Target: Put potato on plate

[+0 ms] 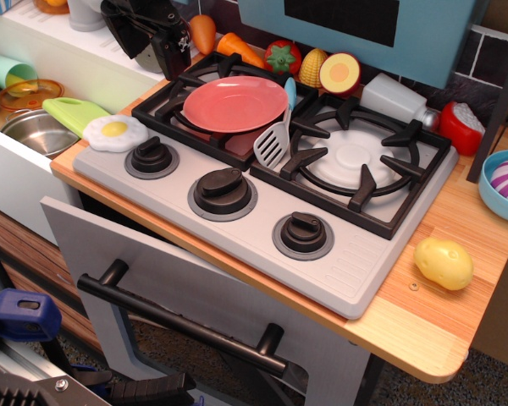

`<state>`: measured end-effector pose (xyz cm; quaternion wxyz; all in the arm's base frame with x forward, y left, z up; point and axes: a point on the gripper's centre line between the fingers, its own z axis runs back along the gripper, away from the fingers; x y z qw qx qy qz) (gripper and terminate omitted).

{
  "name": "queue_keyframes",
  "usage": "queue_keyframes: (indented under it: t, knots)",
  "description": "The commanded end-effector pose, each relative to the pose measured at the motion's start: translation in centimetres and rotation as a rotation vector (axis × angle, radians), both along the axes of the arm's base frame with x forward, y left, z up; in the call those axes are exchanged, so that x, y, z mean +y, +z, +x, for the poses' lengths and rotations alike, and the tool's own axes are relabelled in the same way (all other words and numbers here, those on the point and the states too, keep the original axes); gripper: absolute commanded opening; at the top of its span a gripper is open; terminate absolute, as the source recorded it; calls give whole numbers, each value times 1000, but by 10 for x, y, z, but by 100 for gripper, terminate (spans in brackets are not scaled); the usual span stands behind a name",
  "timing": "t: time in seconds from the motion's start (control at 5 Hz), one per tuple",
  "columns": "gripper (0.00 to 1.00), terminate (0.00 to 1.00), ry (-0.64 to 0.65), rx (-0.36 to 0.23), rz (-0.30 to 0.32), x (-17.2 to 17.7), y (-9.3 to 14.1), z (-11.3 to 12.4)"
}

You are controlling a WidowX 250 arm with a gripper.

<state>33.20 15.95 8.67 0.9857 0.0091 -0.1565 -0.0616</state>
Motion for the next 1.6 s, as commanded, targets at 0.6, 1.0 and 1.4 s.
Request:
queue_keyframes:
  t: [0.6, 1.0, 1.4]
  knots:
    - [100, 0, 199, 105, -10, -141, 48, -29]
    - [100, 0, 368, 138, -23, -241, 6, -37]
    - [100, 0, 371, 120, -7, -296, -11, -31]
